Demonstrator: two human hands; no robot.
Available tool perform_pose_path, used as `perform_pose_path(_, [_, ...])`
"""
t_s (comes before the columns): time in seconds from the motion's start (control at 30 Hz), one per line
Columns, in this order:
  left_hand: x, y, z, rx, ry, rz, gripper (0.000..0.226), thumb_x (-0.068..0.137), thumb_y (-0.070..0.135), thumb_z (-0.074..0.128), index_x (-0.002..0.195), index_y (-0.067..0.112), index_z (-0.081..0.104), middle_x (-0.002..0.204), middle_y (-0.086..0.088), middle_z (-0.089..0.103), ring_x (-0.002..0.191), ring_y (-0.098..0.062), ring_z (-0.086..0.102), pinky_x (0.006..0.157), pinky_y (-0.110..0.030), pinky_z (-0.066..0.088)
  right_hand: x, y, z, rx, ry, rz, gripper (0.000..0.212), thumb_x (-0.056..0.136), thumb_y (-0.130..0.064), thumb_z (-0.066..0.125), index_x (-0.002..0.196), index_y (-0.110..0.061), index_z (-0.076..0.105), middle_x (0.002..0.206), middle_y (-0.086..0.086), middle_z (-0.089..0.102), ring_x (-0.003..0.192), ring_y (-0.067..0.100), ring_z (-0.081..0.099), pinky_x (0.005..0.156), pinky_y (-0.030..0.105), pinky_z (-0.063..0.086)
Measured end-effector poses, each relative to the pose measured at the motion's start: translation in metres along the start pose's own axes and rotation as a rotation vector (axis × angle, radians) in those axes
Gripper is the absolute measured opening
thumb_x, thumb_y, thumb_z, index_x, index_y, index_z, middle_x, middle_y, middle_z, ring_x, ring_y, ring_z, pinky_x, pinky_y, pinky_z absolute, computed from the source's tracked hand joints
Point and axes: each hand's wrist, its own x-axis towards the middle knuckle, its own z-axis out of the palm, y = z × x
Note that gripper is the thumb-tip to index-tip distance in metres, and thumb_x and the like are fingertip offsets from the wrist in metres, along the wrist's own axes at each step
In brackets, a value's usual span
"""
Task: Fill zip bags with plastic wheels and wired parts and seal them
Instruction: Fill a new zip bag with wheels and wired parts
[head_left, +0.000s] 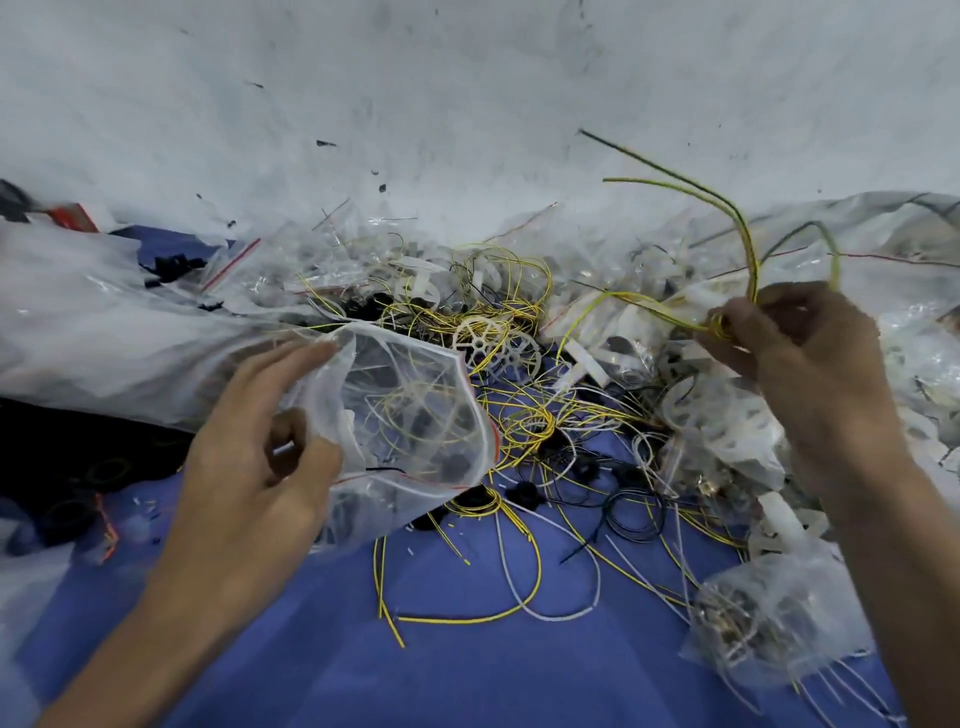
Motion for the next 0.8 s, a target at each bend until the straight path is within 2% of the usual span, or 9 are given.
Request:
perform_pose_path(0.1, [0.0,0.002,0.001,-0.046,-0.006,0.005,0.058,0.069,-0.001,0.052,0.115,0.034,0.056,0.125,0.01,0.052,0.058,-0.003,0.052,0.056,-0.008,0.045,0.005,0.014,0.012,0.026,0.004,0.121,0.004,0.097,-0.013,0.047,0.095,-0.009,0.047,0.068,0.004,0.067,0.059,0.012,0.069,0.057,0.023,0.056])
perform_pose_path(0.2, [0.001,0.001,0.002,-0.091,-0.003,-0.019,0.059,0.065,0.003,0.048,0.113,0.036,0.056,0.125,0.01,0.053,0.058,-0.006,0.052,0.055,-0.009,0.045,0.003,0.024,0.023,0.143,-0.053,0.302,0.017,0.1,-0.013,0.04,0.104,0.002,0.047,0.05,0.001,0.064,0.043,0.006,0.059,0.045,0.014,0.049])
perform_pose_path(0.33, [0.0,0.001,0.005,-0.077,-0.009,-0.035,0.058,0.065,0.004,0.048,0.115,0.032,0.057,0.125,0.014,0.051,0.054,-0.008,0.047,0.054,-0.011,0.043,-0.013,0.012,0.035,0.597,-0.179,0.462,0.023,0.091,-0.004,0.049,0.071,-0.006,0.059,0.072,0.011,0.069,0.059,0.007,0.063,0.055,0.011,0.049])
perform_pose_path(0.4, [-0.002,0.002,0.005,-0.068,-0.003,-0.041,0.059,0.065,0.005,0.047,0.117,0.031,0.056,0.126,0.012,0.052,0.056,-0.011,0.049,0.057,-0.01,0.042,-0.027,0.002,0.046,0.671,-0.262,0.47,0.024,0.082,-0.003,0.056,0.06,-0.012,0.059,0.079,0.012,0.07,0.066,0.008,0.064,0.059,0.012,0.05])
perform_pose_path(0.47, [-0.004,0.002,0.005,-0.057,-0.008,-0.031,0.059,0.067,0.005,0.047,0.119,0.03,0.056,0.127,0.016,0.05,0.06,-0.017,0.052,0.059,-0.011,0.043,-0.044,-0.009,0.059,0.743,-0.333,0.461,0.006,0.073,-0.006,0.059,0.071,-0.011,0.055,0.08,0.01,0.072,0.068,0.008,0.066,0.059,0.012,0.05])
perform_pose_path(0.6, [-0.006,0.004,0.006,-0.058,-0.02,-0.005,0.058,0.067,0.004,0.046,0.119,0.028,0.057,0.123,0.026,0.049,0.056,-0.011,0.05,0.058,-0.01,0.043,-0.076,-0.027,0.077,0.808,-0.452,0.395,0.026,0.071,-0.005,0.061,0.097,-0.004,0.059,0.086,0.014,0.072,0.08,0.016,0.071,0.066,0.015,0.053])
perform_pose_path(0.67, [-0.007,0.006,0.007,-0.05,-0.034,0.026,0.058,0.069,0.003,0.046,0.121,0.026,0.057,0.124,0.025,0.049,0.052,-0.007,0.048,0.054,-0.01,0.042,-0.089,-0.028,0.085,0.755,-0.604,0.351,0.021,0.076,0.002,0.064,0.096,-0.002,0.061,0.087,0.017,0.072,0.085,0.023,0.071,0.07,0.019,0.054])
perform_pose_path(0.73, [-0.008,0.009,0.007,-0.053,-0.042,0.039,0.057,0.069,0.002,0.047,0.121,0.026,0.057,0.124,0.023,0.05,0.052,-0.006,0.048,0.051,-0.015,0.043,-0.096,-0.022,0.097,0.525,-0.738,0.35,0.013,0.084,0.009,0.057,0.088,-0.003,0.061,0.084,0.014,0.072,0.079,0.021,0.071,0.068,0.021,0.055])
perform_pose_path(0.8, [-0.008,0.011,0.01,-0.072,-0.049,0.031,0.056,0.069,0.003,0.049,0.12,0.027,0.057,0.125,0.022,0.051,0.059,-0.018,0.056,0.054,-0.027,0.048,-0.097,-0.014,0.109,0.3,-0.866,0.331,0.022,0.086,0.016,0.049,0.082,-0.004,0.06,0.08,0.014,0.067,0.07,0.016,0.068,0.068,0.021,0.055])
